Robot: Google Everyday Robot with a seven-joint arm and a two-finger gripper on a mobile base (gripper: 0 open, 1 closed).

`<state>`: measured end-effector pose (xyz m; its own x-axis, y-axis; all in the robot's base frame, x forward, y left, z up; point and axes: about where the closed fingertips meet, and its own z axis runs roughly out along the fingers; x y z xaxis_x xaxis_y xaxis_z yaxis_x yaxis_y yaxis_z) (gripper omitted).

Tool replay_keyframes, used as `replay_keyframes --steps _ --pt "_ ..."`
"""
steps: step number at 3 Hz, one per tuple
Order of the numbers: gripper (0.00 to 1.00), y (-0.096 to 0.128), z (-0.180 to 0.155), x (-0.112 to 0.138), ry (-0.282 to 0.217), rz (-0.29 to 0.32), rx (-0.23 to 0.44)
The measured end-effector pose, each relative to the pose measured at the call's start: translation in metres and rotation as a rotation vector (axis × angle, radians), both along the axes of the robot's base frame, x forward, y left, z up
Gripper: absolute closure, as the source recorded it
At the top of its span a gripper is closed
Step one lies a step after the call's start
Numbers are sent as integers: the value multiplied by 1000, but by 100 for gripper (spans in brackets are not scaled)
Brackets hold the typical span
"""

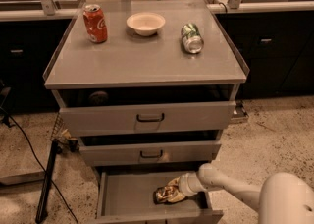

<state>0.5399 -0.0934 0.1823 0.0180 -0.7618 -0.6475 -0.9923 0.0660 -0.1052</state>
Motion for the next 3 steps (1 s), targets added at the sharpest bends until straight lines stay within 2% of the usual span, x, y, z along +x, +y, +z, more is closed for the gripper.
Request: replay_keyframes --steps 1,2,3 --pt "100 1 57 -5 -59 -8 -26" --pt "100 2 118 -4 -121 -51 -63" --pt "100 6 147 -10 -123 -67 -70"
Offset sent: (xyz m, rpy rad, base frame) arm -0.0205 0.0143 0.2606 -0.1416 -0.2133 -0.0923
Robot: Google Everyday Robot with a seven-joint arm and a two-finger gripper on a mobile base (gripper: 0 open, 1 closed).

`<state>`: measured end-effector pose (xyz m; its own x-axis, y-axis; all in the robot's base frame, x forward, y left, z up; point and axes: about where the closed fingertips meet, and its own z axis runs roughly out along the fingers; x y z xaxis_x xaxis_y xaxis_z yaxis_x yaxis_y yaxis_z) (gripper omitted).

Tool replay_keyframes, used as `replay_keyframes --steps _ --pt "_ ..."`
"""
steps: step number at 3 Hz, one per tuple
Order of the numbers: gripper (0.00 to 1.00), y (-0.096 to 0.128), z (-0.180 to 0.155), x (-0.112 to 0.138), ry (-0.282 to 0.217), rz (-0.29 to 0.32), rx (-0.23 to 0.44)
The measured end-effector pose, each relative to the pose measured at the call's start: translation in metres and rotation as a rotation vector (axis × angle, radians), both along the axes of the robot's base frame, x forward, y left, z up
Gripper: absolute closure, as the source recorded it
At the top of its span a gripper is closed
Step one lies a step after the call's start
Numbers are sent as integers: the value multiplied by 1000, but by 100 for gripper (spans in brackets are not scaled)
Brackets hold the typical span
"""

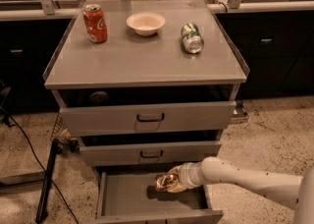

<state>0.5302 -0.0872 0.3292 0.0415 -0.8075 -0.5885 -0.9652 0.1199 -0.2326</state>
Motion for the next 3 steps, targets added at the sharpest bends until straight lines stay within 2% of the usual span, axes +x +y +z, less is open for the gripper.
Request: replay_keyframes --steps 1,2,3 --pt "100 0 0 0 0 0 0" --pt "100 1 24 0 12 -14 24" --pt "100 -2 68 -2 21 -49 44"
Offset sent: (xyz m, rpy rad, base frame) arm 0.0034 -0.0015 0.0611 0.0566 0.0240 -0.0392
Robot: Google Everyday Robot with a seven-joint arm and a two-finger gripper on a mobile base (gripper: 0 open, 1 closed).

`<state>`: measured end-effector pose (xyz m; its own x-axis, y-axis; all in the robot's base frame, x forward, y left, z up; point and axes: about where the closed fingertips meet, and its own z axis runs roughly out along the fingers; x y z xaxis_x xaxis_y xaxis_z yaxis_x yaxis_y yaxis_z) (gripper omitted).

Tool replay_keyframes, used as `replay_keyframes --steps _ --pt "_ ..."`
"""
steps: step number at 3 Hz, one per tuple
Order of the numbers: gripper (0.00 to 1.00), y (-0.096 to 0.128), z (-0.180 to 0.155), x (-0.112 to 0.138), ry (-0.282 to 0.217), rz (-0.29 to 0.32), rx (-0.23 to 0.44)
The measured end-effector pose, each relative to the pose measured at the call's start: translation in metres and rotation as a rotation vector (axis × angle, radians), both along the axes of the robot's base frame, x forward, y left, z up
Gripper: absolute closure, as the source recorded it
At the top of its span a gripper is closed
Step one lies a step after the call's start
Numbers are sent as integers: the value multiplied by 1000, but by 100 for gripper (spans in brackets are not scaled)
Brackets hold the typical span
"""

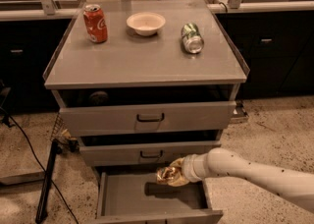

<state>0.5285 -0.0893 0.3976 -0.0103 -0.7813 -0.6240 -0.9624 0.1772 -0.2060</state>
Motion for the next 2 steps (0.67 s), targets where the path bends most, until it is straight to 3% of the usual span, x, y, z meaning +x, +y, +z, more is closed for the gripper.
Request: replay_keyframes --steps 1,2 --pt "100 -1 66 -8 -10 -35 16" --pt "100 7 162 -19 -87 -53 7"
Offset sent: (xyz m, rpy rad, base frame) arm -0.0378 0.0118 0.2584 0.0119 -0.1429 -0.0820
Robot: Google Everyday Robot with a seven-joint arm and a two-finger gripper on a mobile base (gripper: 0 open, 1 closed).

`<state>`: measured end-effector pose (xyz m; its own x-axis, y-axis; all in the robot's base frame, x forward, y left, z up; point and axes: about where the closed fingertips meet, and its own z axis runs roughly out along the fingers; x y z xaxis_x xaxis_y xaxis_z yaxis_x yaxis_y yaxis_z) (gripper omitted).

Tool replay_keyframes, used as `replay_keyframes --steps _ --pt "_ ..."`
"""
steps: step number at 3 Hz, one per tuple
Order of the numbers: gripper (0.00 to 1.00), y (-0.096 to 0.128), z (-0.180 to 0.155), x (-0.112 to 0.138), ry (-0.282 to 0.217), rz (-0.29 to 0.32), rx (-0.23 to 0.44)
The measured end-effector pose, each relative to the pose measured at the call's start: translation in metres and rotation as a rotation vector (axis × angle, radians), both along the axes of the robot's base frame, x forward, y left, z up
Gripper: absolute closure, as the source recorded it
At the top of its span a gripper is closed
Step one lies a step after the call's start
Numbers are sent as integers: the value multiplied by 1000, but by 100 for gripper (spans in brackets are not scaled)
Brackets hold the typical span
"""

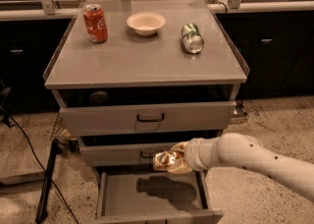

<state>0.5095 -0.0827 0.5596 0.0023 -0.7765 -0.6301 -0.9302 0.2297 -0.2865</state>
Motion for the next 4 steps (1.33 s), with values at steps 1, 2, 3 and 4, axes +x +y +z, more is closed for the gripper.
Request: replay_keyframes --steps 1,2,3,4 --pt "100 1 5 1 1 -1 3" --pt "100 5 20 4 2 -4 8" --pt "100 12 73 9 -3 -18 18" --pt "100 22 148 10 -24 -31 -1"
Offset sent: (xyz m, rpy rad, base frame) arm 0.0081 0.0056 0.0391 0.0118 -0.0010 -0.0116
